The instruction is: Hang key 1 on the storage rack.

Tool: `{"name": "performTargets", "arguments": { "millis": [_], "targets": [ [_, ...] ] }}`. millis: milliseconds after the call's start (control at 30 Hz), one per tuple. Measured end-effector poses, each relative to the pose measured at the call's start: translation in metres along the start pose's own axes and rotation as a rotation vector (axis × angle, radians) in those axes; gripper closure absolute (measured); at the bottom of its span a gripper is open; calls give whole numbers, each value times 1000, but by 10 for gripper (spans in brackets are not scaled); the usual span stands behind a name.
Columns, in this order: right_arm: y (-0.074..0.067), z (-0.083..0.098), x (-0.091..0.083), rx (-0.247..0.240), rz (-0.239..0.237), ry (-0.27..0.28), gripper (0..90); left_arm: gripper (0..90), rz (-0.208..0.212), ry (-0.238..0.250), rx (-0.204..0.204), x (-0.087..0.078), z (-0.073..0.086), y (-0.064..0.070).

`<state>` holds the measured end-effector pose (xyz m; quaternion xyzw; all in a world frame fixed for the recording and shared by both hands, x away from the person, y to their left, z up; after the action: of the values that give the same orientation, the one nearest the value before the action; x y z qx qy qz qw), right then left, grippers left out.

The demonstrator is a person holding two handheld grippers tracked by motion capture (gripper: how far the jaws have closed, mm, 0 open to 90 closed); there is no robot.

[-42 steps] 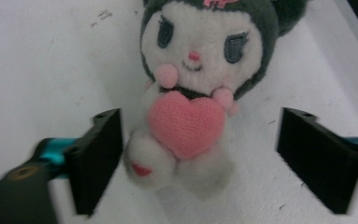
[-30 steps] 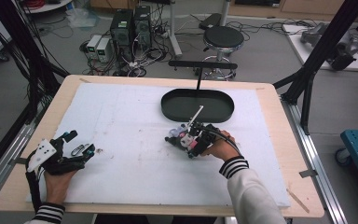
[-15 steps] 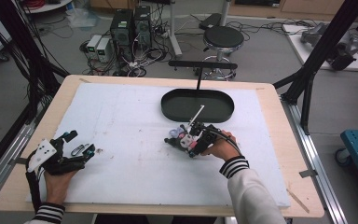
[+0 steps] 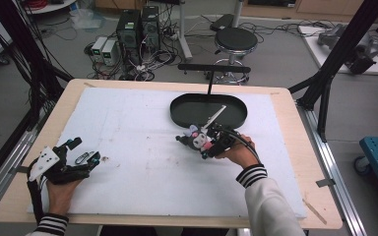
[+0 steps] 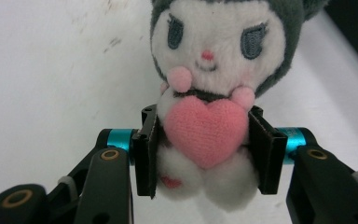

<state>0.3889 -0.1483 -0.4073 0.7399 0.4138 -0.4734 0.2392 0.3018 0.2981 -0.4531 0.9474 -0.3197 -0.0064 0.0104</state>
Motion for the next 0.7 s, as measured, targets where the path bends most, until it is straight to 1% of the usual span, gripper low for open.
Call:
{"name": "performTargets", "arguments": {
  "millis": [33, 133, 200, 300, 467, 533, 567, 600, 633, 700],
  "targets": [
    [1, 0, -2, 11, 7, 11, 528, 98, 2, -2, 2, 0, 0, 0],
    [7, 0, -10, 43, 34, 72, 528, 98, 1, 0, 0, 0, 0, 0],
    [10, 0, -15, 66, 40, 106, 528, 98, 3, -4, 2, 0, 0, 0],
    [15, 0, -21, 78, 64, 158, 528, 98, 3, -4, 3, 0, 0, 0],
    [19, -2, -27, 99, 88, 222, 528, 98, 1, -3, 1, 0, 0, 0],
    [20, -3, -29, 113, 89, 248, 528, 98, 2, -2, 0, 0, 0, 0],
    [22, -5, -30, 113, 92, 263, 528, 98, 1, -2, 0, 0, 0, 0],
    [22, -6, -30, 114, 98, 267, 527, 98, 2, -2, 0, 0, 0, 0],
    [23, -8, -32, 111, 111, 275, 527, 98, 1, -2, 1, 0, 0, 0],
    [24, -13, -35, 114, 124, 305, 528, 98, 3, -2, 1, 0, 0, 0]
  ]
}}
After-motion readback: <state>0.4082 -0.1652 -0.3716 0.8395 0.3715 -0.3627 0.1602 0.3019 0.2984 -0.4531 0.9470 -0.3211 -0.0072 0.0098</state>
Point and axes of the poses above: each handheld gripper's, and its own axes: x roughly forward along the jaws, z roughly out of its underside, y roughly to its right, the point moved 3 cm from there along x, roughly forward along the jaws, and after that the axes turned 3 degrees about z, right-handed, at the moved point
